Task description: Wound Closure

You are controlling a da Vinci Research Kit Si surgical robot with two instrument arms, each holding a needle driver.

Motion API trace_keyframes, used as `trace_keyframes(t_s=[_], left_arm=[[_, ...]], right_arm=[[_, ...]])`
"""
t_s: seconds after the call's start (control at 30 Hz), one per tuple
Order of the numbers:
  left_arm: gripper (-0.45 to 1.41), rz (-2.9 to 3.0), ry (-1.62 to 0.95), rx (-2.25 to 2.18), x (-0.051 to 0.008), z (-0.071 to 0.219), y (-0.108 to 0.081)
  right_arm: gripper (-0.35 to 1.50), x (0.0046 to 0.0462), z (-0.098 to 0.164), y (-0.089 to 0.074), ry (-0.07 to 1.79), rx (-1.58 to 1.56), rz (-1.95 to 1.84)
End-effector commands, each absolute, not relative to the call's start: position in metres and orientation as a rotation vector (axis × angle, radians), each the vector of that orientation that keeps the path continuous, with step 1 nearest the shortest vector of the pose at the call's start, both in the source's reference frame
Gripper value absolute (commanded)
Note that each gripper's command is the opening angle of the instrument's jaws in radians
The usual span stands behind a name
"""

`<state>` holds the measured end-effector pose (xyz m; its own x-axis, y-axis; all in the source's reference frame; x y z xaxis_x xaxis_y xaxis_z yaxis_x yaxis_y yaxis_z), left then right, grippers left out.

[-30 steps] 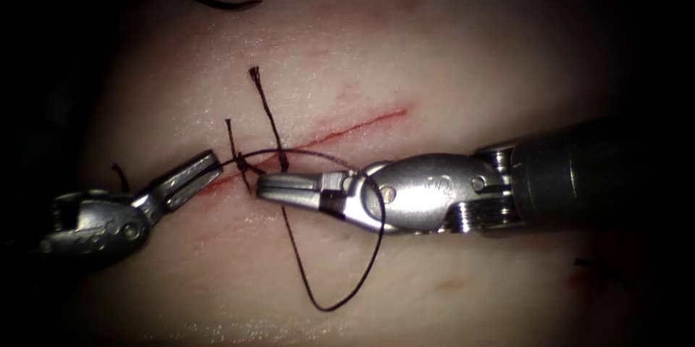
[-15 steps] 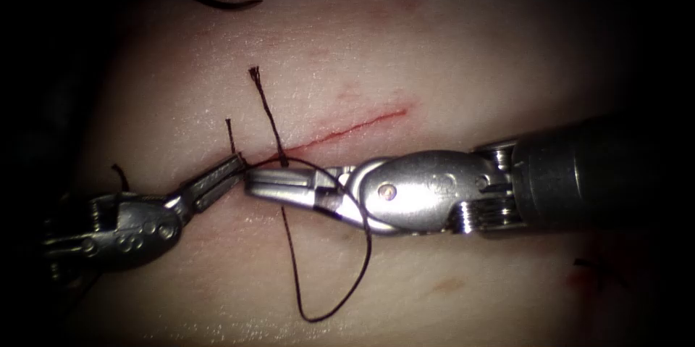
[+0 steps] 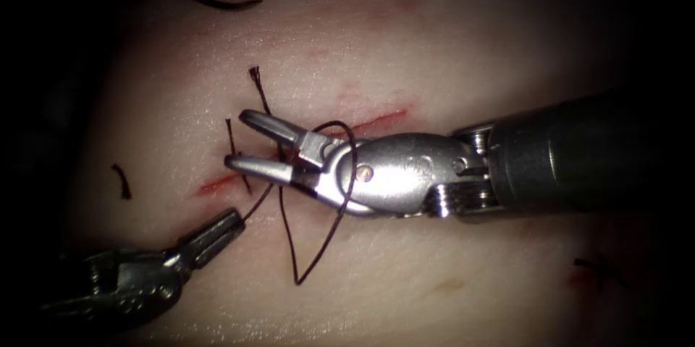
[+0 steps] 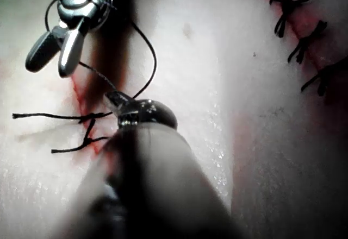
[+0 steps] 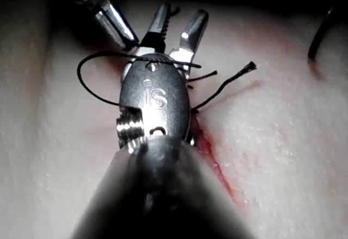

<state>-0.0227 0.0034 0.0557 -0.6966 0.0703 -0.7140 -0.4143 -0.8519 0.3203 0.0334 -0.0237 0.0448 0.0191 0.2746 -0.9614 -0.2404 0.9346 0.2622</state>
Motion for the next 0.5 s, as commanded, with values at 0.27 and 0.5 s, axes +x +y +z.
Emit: trace_keyframes(t_s=[0.27,0.5], left_arm=[[-0.45,2.613,0.724,-1.064,-0.0223,0.0525,0.0036],[-0.45,2.643,0.743,-1.069,-0.0214,0.0505,0.0046]], right_arm=[[0.83,0.0341,0.0470,-0.0248,1.365,0.052,0.350],[0.93,0.0344,0.0478,-0.0254,1.338,0.065,0.321]])
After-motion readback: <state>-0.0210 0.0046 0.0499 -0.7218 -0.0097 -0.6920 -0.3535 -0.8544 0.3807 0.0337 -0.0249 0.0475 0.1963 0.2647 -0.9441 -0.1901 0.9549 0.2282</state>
